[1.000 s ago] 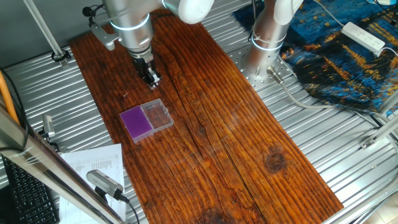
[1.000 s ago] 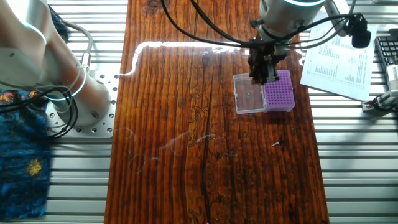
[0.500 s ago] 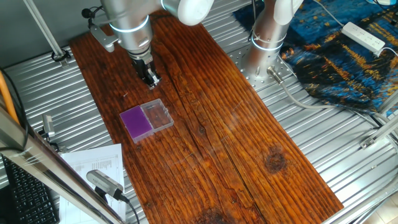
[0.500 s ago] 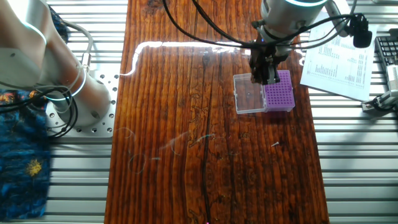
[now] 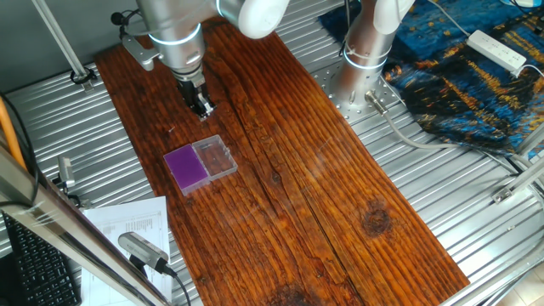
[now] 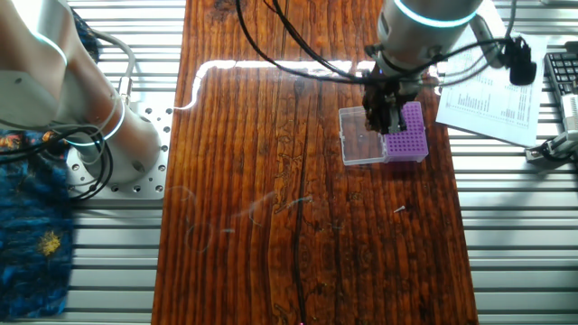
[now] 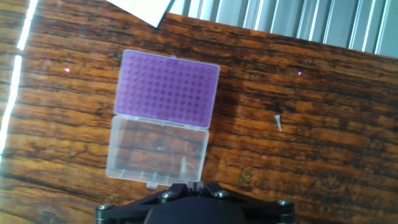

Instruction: Insert a small pipette tip into the holder for small pipette tips

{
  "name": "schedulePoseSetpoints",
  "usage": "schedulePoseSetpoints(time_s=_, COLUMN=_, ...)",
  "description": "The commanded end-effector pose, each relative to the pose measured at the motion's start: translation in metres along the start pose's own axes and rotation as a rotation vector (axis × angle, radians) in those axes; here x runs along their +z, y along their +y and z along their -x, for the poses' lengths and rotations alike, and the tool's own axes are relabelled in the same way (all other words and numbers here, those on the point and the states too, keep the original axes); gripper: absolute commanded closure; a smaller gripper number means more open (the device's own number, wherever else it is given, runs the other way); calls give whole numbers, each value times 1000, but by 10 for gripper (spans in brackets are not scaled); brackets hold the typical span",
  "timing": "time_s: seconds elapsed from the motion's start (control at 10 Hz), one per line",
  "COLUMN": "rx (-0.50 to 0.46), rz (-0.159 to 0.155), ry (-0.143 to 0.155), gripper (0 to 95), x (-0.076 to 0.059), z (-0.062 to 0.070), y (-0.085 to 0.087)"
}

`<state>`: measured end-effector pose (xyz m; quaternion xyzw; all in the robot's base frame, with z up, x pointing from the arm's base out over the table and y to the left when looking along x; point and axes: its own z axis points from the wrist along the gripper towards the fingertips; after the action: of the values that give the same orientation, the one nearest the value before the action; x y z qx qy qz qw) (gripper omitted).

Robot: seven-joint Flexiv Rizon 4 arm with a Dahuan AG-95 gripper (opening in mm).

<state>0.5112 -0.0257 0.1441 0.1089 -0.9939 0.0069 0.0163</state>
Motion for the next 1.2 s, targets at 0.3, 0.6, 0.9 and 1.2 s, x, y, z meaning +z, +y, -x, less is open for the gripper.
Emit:
schedulePoseSetpoints(time_s=0.3, rx=-5, rz=1, ry=0, gripper=950, x=8, z=8, y=-21)
schedulePoseSetpoints(time_s=0.6, rx=-30, rz=2, ry=7, gripper=950, x=6, z=21, y=-41)
schedulePoseSetpoints(time_s=0.9, rx=-48, rz=-1, ry=2, gripper=950, x=23, z=33, y=-50)
schedulePoseSetpoints(time_s=1.2, rx=-61, rz=-2, ry=-3, gripper=950, x=30, z=40, y=-52)
